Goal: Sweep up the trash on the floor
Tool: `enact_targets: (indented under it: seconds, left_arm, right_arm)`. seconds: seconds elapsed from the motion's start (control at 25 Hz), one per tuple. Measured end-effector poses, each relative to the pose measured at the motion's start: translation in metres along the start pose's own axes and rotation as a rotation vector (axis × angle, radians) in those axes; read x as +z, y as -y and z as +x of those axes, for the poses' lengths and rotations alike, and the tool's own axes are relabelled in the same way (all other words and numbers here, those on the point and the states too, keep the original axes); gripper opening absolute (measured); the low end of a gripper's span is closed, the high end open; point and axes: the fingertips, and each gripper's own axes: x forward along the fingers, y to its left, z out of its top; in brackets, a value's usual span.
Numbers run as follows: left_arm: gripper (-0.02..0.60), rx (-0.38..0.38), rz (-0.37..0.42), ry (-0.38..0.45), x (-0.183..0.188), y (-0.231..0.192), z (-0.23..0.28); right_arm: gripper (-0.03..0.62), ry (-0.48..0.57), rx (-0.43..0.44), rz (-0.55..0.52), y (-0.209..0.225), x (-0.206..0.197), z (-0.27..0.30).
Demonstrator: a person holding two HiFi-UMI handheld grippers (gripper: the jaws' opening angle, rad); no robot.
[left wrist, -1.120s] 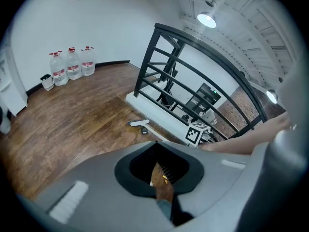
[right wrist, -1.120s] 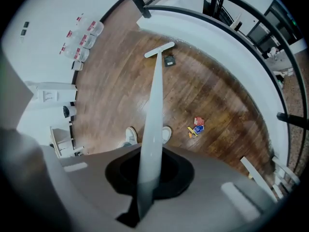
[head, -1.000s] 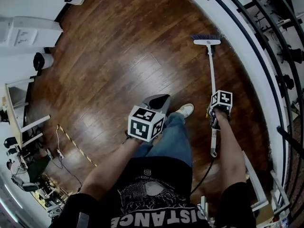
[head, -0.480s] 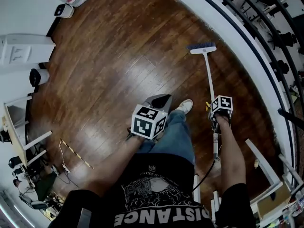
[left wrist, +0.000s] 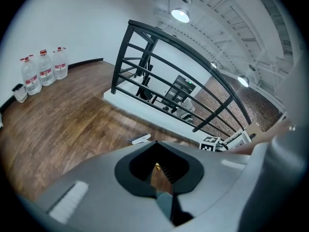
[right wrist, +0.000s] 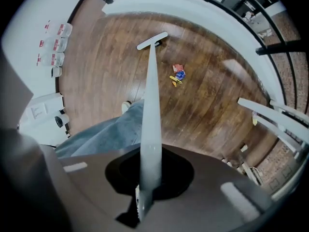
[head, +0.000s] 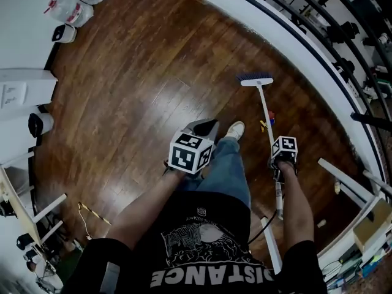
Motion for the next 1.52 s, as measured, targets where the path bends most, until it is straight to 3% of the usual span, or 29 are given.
enact_targets:
  seconds: [0.68,1.0,1.52]
  left_arm:
    - [0.005,-0.148,0.078,-0.048,-0.059,0.019,-0.030]
    - [0.005,-0.194,0.102,-0.050,-0.062,0.025,-0.035]
    - [0.005,-0.270,0.101,-0.092,-0.071,0.036,-0.038]
  right_arm:
    - [0.000,-0.036,0.063,0.245,0.008,-0.167,0.061]
    - [0.000,-0.032,0.093,0.310,-0.006,-0.198,0.071]
    - [0.000,0.103,0.161,0.387,-0.046,-0.249,0.063]
